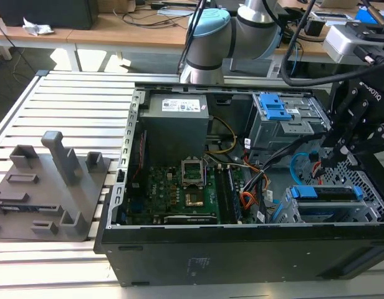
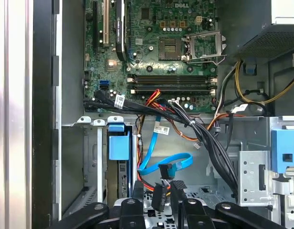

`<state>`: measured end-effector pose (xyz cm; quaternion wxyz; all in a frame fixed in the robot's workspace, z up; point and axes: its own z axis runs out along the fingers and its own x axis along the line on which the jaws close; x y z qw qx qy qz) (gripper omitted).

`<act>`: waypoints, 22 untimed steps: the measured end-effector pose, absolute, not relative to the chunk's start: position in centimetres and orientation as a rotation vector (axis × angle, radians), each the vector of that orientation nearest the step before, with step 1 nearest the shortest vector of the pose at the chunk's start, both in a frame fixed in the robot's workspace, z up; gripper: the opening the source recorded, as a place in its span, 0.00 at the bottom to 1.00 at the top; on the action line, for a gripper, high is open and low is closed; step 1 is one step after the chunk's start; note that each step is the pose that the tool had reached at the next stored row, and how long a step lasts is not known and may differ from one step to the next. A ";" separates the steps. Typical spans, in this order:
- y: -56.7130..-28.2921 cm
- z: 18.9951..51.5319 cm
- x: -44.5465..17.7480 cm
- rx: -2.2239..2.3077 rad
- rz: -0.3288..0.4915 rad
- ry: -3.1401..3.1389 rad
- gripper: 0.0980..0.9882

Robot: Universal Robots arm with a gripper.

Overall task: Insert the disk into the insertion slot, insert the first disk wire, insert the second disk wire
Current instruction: 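Insert the first disk wire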

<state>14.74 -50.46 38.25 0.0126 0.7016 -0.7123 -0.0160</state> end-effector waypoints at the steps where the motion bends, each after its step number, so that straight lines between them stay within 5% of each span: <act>1: -50.4 38.2 14.8 2.187 -0.050 -2.220 0.30; 22: -50.1 35.5 15.9 2.170 -0.035 -2.223 0.30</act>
